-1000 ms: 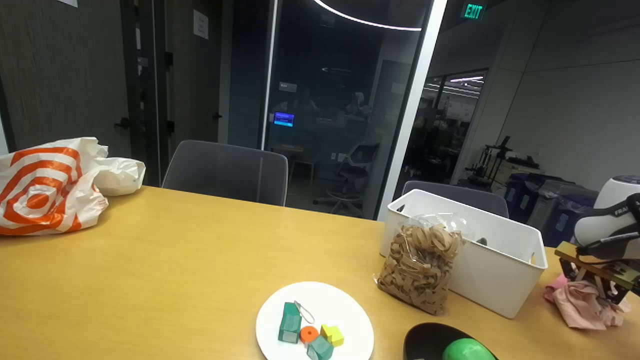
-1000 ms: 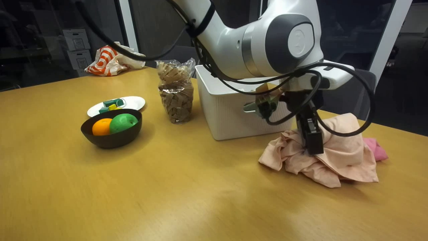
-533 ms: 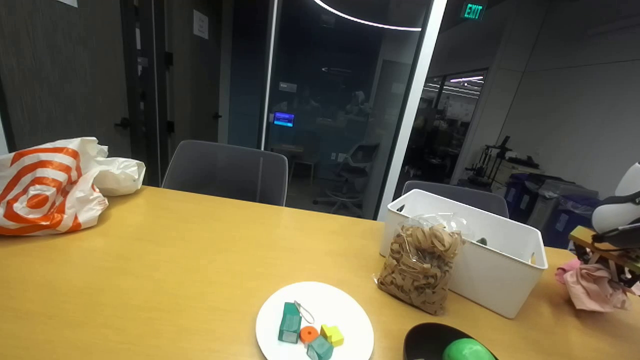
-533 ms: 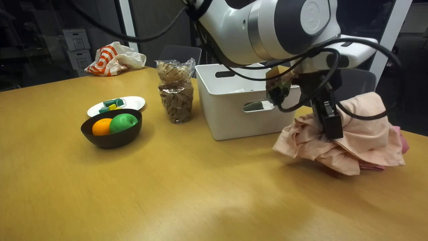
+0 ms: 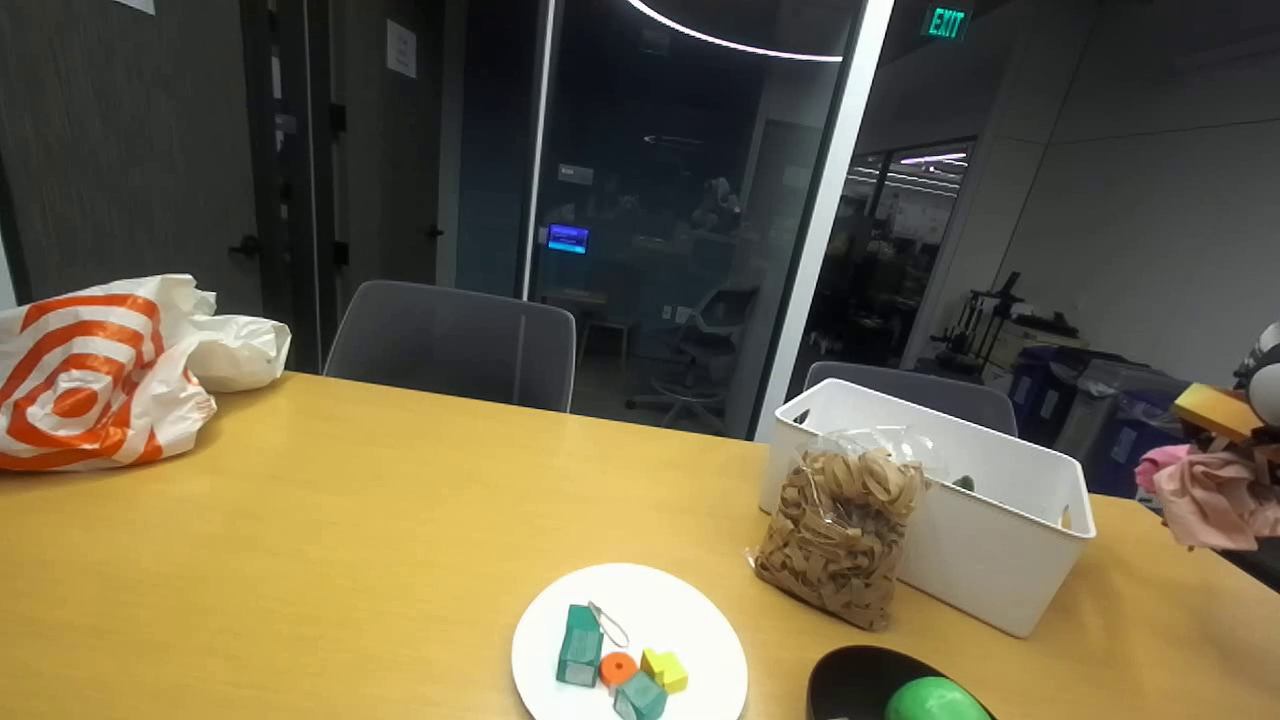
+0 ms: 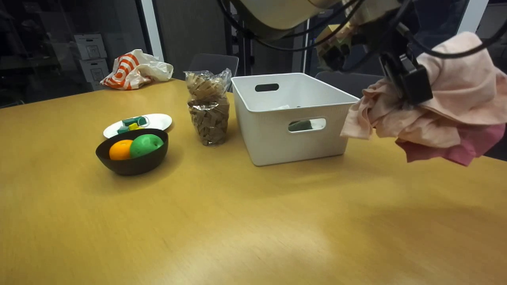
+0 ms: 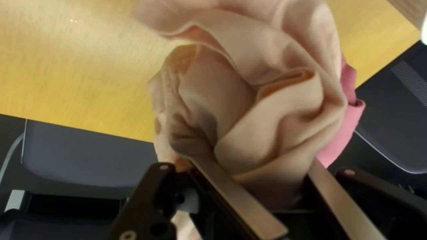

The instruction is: Put the two shirts in the white basket together

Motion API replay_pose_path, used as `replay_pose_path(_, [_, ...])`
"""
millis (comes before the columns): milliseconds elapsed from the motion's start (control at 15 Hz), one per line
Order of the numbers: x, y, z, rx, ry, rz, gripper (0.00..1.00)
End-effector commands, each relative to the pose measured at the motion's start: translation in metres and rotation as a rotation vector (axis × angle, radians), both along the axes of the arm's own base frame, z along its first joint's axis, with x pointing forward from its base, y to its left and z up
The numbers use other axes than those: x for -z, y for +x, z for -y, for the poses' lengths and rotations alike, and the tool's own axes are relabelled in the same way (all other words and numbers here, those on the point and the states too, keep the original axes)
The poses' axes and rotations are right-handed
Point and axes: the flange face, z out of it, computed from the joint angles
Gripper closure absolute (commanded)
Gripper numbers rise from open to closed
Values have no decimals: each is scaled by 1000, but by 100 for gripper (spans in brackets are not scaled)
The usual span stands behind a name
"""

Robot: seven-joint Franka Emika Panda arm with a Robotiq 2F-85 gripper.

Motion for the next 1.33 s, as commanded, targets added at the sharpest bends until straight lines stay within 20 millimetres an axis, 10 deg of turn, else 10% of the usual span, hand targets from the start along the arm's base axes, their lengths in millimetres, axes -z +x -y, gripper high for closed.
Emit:
replay_pose_path(0, [-49,-14,-35,-51,-58,92,93])
replay_pose_path(467, [-90,-20,-143,-250,-58,168,93])
replay_pose_path(1067, [-53,-17,-268,-512,130,82,93])
replay_pose_path(1133, [-45,-16,-272,-530,132,63,89])
replay_pose_path(1200, [-37,-16,-273,-538,129,50,49])
replay_pose_path(1267, [-32,-16,-272,-540,126,39,49])
